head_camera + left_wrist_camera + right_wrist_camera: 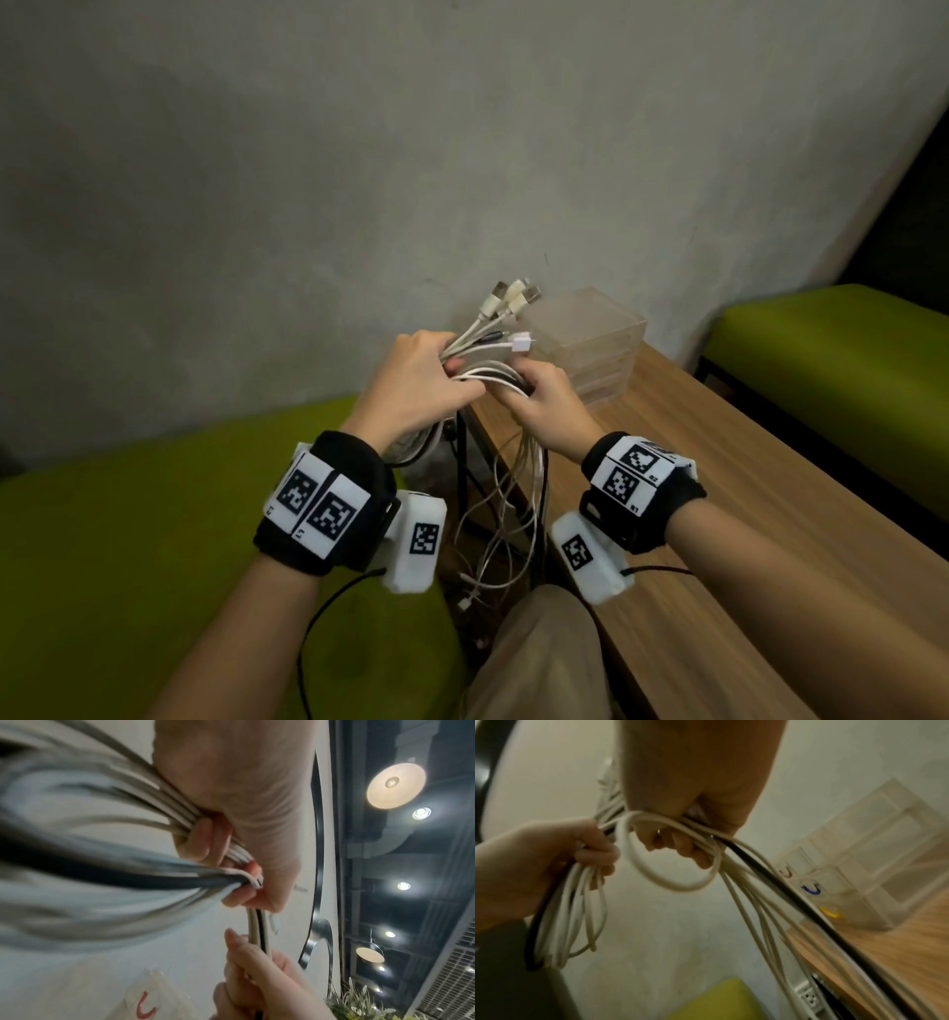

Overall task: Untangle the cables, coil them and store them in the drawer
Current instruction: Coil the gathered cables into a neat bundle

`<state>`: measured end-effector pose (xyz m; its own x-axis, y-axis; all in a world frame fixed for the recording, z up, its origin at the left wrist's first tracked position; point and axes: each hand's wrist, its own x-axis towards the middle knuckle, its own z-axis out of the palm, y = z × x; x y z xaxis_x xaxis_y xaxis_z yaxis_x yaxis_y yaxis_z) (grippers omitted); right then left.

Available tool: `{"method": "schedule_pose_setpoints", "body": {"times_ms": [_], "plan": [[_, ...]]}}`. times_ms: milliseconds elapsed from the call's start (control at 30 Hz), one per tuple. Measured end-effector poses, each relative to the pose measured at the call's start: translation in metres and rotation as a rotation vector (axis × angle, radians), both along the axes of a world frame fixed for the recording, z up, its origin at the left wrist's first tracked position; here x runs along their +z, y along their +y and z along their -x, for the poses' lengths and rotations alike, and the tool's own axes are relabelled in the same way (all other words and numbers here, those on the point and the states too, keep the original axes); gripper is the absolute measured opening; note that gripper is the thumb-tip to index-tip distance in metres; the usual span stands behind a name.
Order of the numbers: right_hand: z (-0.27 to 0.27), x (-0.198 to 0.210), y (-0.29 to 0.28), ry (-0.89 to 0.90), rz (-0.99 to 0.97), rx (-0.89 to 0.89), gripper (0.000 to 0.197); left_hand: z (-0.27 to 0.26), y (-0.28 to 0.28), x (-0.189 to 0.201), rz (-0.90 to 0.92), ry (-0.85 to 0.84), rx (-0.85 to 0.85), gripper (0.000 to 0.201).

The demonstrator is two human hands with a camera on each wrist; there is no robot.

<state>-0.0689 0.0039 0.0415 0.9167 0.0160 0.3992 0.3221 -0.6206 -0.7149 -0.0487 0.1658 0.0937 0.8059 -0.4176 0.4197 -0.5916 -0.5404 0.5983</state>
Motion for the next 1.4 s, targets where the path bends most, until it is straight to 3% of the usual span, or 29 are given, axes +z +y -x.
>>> {"method": "schedule_pose_setpoints", "body": {"times_ms": [67, 167, 367, 533, 633, 700, 733, 767, 800, 833, 900, 1033, 1100, 1200, 1233, 1300, 1367, 1400], "plan": [[0.001, -0.006, 0.002, -0.01, -0.097, -0.02, 0.017, 0.001, -0.004, -0.003, 0.095, -0.017, 0.021, 0.034], [0.005, -0.011, 0.01, -0.112, -0.144, -0.052, 0.019, 0.002, -0.012, -0.007, 0.37, 0.098, 0.041, 0.026], [0.015, -0.034, 0.003, -0.057, -0.067, 0.081, 0.018, -0.007, 0.005, 0.017, 0.877, 0.117, 0.195, 0.037], [0.025, -0.062, -0.015, -0.056, 0.031, 0.085, 0.023, -0.013, 0.034, 0.055, 1.262, -0.009, 0.156, 0.031], [0.03, -0.081, -0.029, 0.081, 0.064, 0.054, 0.023, -0.017, 0.05, 0.07, 1.368, -0.084, 0.148, 0.031], [0.025, -0.083, -0.031, 0.264, 0.198, 0.073, 0.01, -0.015, 0.044, 0.075, 1.249, -0.009, 0.128, 0.032], [0.023, -0.075, -0.028, 0.332, 0.275, 0.081, 0.026, -0.012, 0.036, 0.074, 1.14, 0.041, 0.088, 0.032], [0.019, -0.066, -0.023, 0.354, 0.292, 0.105, 0.055, -0.009, 0.026, 0.073, 1.03, 0.07, 0.031, 0.034], [0.017, -0.052, -0.015, 0.333, 0.193, 0.135, 0.076, -0.007, 0.017, 0.07, 0.921, 0.078, -0.012, 0.036], [0.015, -0.034, -0.006, 0.282, 0.057, 0.167, 0.085, -0.005, 0.009, 0.067, 0.815, 0.074, -0.035, 0.039], [0.012, 0.001, 0.012, 0.112, -0.109, 0.204, 0.08, 0.0, -0.004, 0.061, 0.69, 0.073, -0.048, 0.039], [0.003, 0.025, 0.029, -0.124, -0.338, 0.088, 0.008, 0.004, -0.011, 0.06, 0.848, 0.073, -0.06, 0.033], [0.004, 0.013, 0.031, -0.115, -0.305, 0.032, 0.03, 0.0, -0.002, 0.07, 1.004, 0.036, -0.015, 0.034], [0.011, -0.021, 0.018, 0.003, -0.14, 0.032, 0.036, -0.011, 0.022, 0.082, 1.184, 0.047, 0.083, 0.032], [0.013, -0.03, 0.011, 0.045, -0.136, -0.001, 0.038, -0.015, 0.03, 0.081, 1.091, 0.072, 0.134, 0.03], [0.014, -0.035, 0.0, 0.091, -0.138, -0.085, 0.039, -0.019, 0.039, 0.074, 0.651, 0.143, 0.265, 0.029], [0.013, -0.031, -0.005, 0.152, -0.069, -0.129, 0.038, -0.019, 0.04, 0.058, 0.293, 0.032, 0.414, 0.042], [0.012, -0.029, -0.007, 0.196, -0.001, -0.146, 0.035, -0.015, 0.036, 0.053, 0.229, -0.08, 0.475, 0.042]]}}
